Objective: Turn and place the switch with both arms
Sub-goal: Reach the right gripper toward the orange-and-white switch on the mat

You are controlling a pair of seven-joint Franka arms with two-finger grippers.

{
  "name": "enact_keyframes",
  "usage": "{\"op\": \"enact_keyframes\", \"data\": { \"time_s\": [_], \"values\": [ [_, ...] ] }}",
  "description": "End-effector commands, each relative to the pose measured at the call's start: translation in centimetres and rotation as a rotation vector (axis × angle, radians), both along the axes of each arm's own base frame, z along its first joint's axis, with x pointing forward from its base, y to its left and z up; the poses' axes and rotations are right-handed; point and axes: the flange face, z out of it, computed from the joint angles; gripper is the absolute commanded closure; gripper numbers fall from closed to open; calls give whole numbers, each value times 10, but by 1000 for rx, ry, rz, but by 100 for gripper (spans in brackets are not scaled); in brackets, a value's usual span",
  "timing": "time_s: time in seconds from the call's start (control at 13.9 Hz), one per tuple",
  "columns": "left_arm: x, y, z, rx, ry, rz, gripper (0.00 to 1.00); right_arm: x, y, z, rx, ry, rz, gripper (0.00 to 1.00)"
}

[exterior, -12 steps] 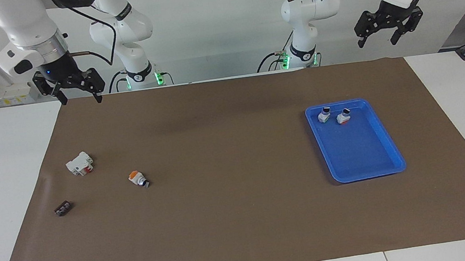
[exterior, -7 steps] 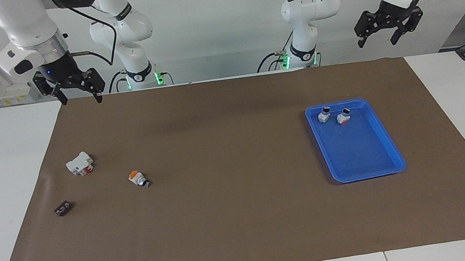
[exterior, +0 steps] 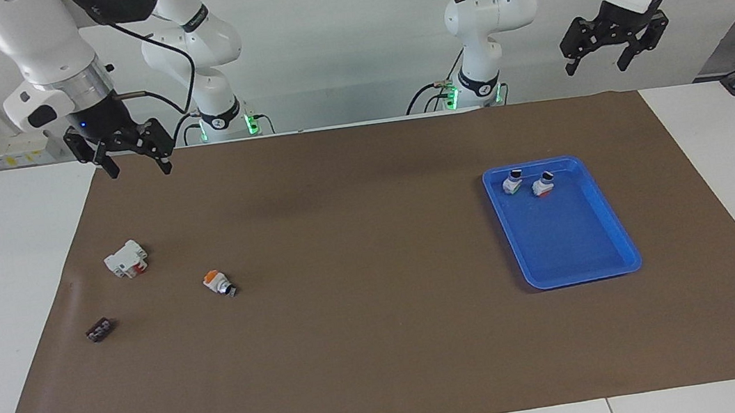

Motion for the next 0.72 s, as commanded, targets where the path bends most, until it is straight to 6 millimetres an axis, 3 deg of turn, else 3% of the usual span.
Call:
{"op": "enact_keyframes", "data": {
  "time_s": [0.0, 0.29, 0.43, 0.65],
  "values": [
    [-9, 1, 0, 16, 2, -1, 0, 12, -8, -57, -1, -9, 141, 0],
    [-9, 2, 0, 15, 2, 0, 0, 45, -4, -162, -25, 46, 407, 0],
    [-9, 1, 0, 16, 2, -1, 0, 44, -3, -190, -57, -15, 564, 0],
    [-9, 1, 0, 16, 2, -1, 0, 35, 10, -232, -62, 25, 824, 0]
  ]
}}
